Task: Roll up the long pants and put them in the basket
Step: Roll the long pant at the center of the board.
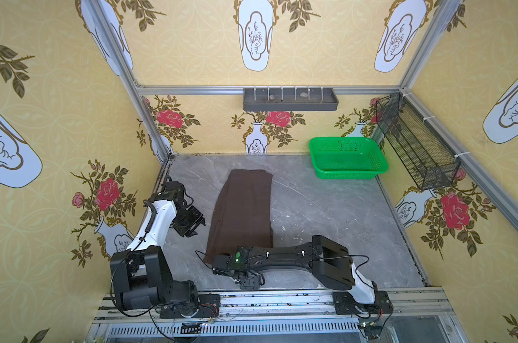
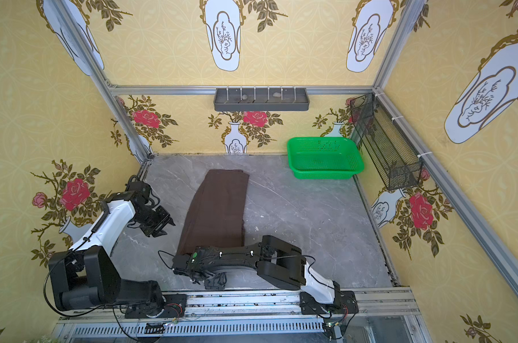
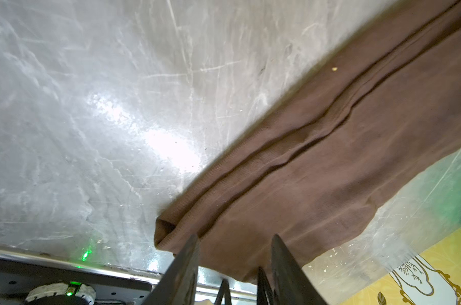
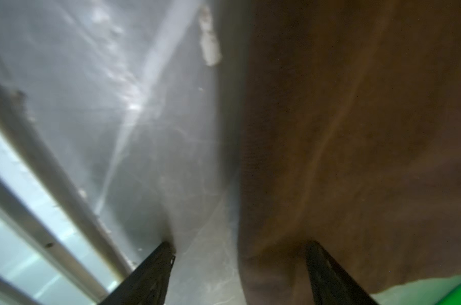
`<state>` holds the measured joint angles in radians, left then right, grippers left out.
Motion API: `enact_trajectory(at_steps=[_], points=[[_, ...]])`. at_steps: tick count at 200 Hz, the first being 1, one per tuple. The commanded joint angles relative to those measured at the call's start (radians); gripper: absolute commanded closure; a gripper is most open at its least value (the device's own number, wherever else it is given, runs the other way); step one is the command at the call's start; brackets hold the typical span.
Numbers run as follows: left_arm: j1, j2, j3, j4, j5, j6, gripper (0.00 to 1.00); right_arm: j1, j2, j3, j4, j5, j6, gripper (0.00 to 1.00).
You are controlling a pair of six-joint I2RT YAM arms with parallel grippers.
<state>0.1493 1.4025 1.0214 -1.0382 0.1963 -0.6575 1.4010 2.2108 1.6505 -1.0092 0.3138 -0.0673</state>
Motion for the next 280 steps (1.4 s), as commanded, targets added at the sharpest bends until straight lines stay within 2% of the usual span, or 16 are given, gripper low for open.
enact_trajectory(at_steps=[1,17,35,63,95,118,168,207,238,280], points=[[0.005,-0.004,-0.014,0.006,0.023,0.049,0.55,-0.017,0.053,-0.076,0.115,0.215,-0.058,0.28],[0.008,-0.002,-0.017,0.004,0.023,0.069,0.55,-0.040,0.036,-0.144,0.203,0.272,-0.101,0.34],[0.016,0.007,-0.009,0.002,0.032,0.087,0.55,-0.073,0.011,-0.204,0.282,0.271,-0.144,0.41],[0.034,0.017,0.034,-0.014,0.028,0.114,0.55,-0.108,-0.001,-0.216,0.300,0.259,-0.147,0.69],[0.054,0.037,0.066,-0.022,0.028,0.140,0.56,-0.094,-0.001,-0.165,0.243,0.208,-0.119,0.84],[0.065,0.056,0.078,-0.015,0.032,0.146,0.56,-0.075,-0.002,-0.083,0.140,0.107,-0.064,0.87],[0.091,0.095,0.104,0.007,0.048,0.154,0.56,-0.094,-0.007,0.169,-0.119,-0.298,-0.021,0.90],[0.120,0.110,0.124,0.004,0.056,0.168,0.56,-0.234,0.001,0.243,-0.181,-0.552,-0.012,0.94],[0.133,0.126,0.155,-0.013,0.058,0.187,0.56,-0.364,0.080,0.320,-0.235,-0.779,-0.071,0.88],[0.134,0.127,0.194,-0.046,0.080,0.193,0.56,-0.485,0.166,0.388,-0.252,-0.888,-0.105,0.80]])
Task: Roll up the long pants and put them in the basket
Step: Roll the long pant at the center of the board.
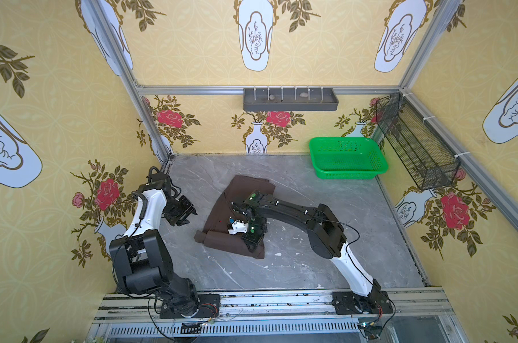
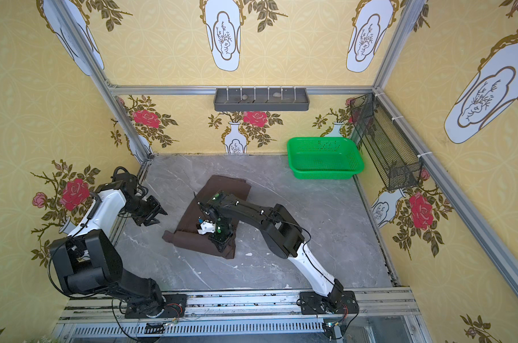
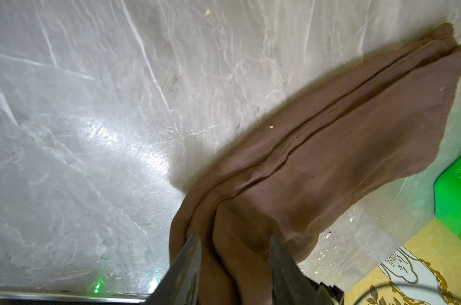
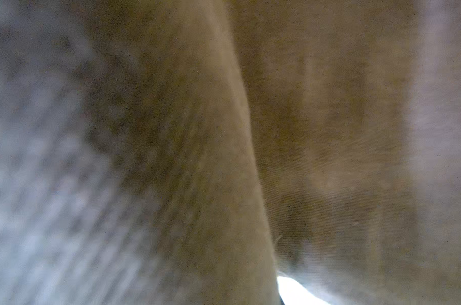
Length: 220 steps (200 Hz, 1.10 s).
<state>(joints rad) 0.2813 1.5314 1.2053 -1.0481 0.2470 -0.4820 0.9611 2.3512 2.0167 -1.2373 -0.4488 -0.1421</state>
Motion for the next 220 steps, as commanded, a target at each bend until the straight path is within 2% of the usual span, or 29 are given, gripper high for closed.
enact_trajectory(at_steps=[1,30,43,61,99,133,143,157,164,190,208,220], points=[[0.002,-0.004,0.009,-0.036,0.031,0.018,0.56,-0.048,0.028,0.022,-0.022,-0.127,-0.031,0.80],[0.002,-0.064,-0.040,-0.041,0.075,-0.005,0.56,-0.094,0.063,0.049,-0.018,-0.142,-0.029,0.71],[0.000,-0.103,-0.081,-0.042,0.096,-0.010,0.56,-0.103,0.072,0.058,-0.016,-0.142,-0.021,0.61],[-0.010,-0.150,-0.130,-0.060,0.103,-0.007,0.56,-0.104,0.078,0.061,-0.010,-0.133,-0.015,0.53],[-0.043,-0.217,-0.247,-0.044,0.124,-0.024,0.56,-0.100,0.064,0.047,0.013,-0.096,-0.004,0.48],[-0.110,-0.254,-0.315,0.022,0.138,-0.092,0.56,-0.099,0.023,0.035,0.036,-0.053,0.015,0.47],[-0.135,-0.264,-0.333,0.062,0.140,-0.120,0.56,-0.098,0.009,0.030,0.041,-0.048,0.019,0.50],[-0.153,-0.262,-0.351,0.105,0.142,-0.150,0.56,-0.094,-0.010,0.021,0.047,-0.047,0.021,0.67],[-0.157,-0.252,-0.351,0.117,0.141,-0.150,0.57,-0.091,-0.015,0.019,0.045,-0.045,0.021,0.71],[-0.157,-0.202,-0.313,0.127,0.127,-0.150,0.57,-0.081,-0.013,0.012,0.032,-0.051,0.018,0.74],[-0.157,-0.172,-0.272,0.116,0.117,-0.133,0.57,-0.073,-0.011,0.010,0.026,-0.055,0.020,0.86],[-0.157,-0.163,-0.243,0.100,0.108,-0.123,0.56,-0.067,-0.012,0.012,0.019,-0.068,0.021,0.91]])
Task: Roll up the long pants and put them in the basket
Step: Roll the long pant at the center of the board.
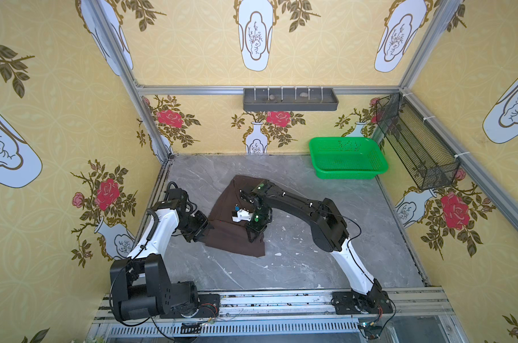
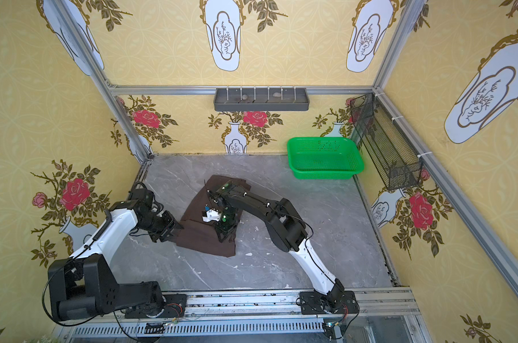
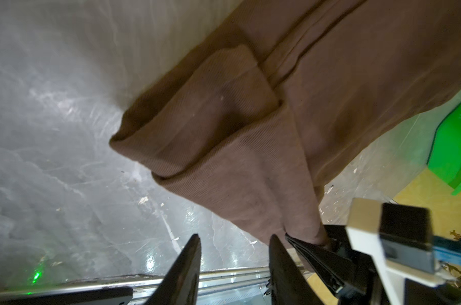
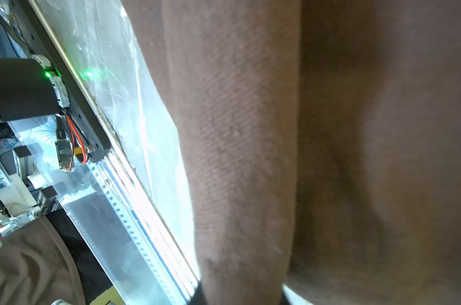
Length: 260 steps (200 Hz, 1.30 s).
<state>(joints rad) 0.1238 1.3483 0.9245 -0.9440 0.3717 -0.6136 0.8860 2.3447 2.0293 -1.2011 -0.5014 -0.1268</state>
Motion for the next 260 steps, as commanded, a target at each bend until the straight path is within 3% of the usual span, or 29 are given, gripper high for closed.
enact_trajectory(at_steps=[1,50,76,89,104,120,131,172,206,233,260], points=[[0.000,0.021,0.041,-0.006,-0.019,0.011,0.56,0.008,-0.005,0.000,-0.018,-0.016,0.006,0.91],[0.016,0.014,0.138,-0.056,-0.086,0.043,0.56,0.071,-0.061,-0.061,-0.011,-0.085,0.038,0.96],[0.016,0.022,0.134,-0.054,-0.078,0.039,0.57,0.135,-0.088,-0.109,0.006,-0.115,0.069,0.93],[0.015,0.016,0.125,-0.050,-0.077,0.039,0.56,0.166,-0.092,-0.132,0.013,-0.115,0.078,0.87],[0.016,0.012,0.118,-0.051,-0.077,0.044,0.57,0.192,-0.095,-0.154,0.028,-0.102,0.099,0.67],[0.016,0.012,0.110,-0.051,-0.077,0.049,0.57,0.200,-0.096,-0.164,0.047,-0.095,0.111,0.61],[0.016,0.011,0.106,-0.052,-0.076,0.052,0.57,0.201,-0.094,-0.162,0.054,-0.095,0.114,0.62],[0.016,0.008,0.097,-0.052,-0.071,0.058,0.56,0.202,-0.062,-0.135,0.060,-0.091,0.105,0.83],[0.016,0.002,0.094,-0.052,-0.067,0.057,0.56,0.202,-0.033,-0.112,0.051,-0.075,0.095,0.91],[0.015,-0.029,0.053,-0.041,-0.035,0.053,0.57,0.197,-0.005,-0.085,0.039,-0.029,0.089,0.90],[0.014,-0.070,-0.034,-0.039,-0.024,0.061,0.57,0.175,-0.001,-0.052,0.029,-0.001,0.090,0.77]])
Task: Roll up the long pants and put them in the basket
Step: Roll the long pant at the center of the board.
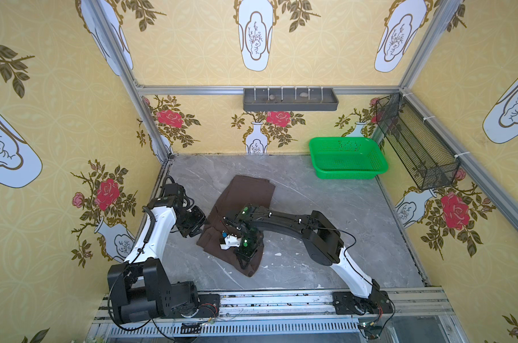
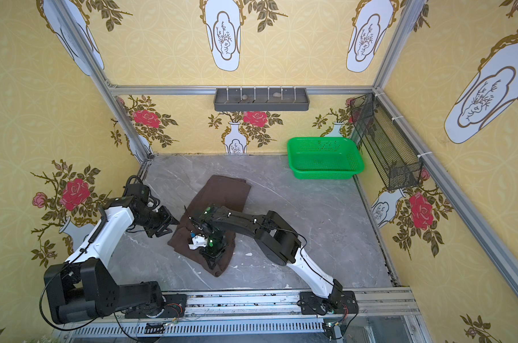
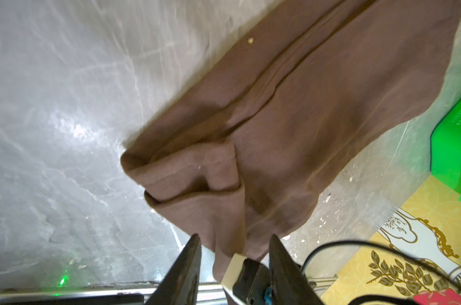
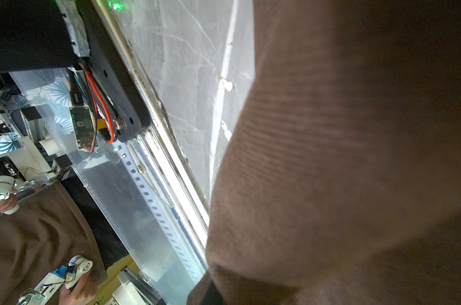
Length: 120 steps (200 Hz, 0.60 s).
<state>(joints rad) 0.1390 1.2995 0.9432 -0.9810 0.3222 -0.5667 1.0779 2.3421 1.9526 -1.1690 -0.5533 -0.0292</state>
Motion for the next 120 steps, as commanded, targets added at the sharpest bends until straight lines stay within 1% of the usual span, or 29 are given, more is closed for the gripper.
enact_trajectory(at_steps=[1,11,22,59,96,120], points=[[-0.001,-0.021,-0.055,-0.003,0.026,0.014,0.57,-0.018,0.002,0.025,-0.003,0.052,-0.008,0.76],[-0.001,-0.030,-0.077,-0.005,0.024,0.019,0.57,-0.029,-0.010,0.025,0.000,0.062,-0.003,0.71],[-0.001,-0.043,-0.094,-0.005,0.025,0.015,0.57,-0.041,-0.028,0.017,0.006,0.071,0.002,0.68],[-0.006,-0.032,-0.099,0.018,0.035,0.001,0.57,-0.077,-0.061,-0.012,0.007,0.121,0.003,0.67],[-0.021,-0.016,-0.095,0.044,0.045,-0.026,0.57,-0.094,-0.040,0.002,-0.023,0.270,0.025,0.68],[-0.048,-0.006,-0.082,0.060,0.046,-0.055,0.57,-0.098,-0.082,-0.012,0.008,0.277,0.029,0.69]])
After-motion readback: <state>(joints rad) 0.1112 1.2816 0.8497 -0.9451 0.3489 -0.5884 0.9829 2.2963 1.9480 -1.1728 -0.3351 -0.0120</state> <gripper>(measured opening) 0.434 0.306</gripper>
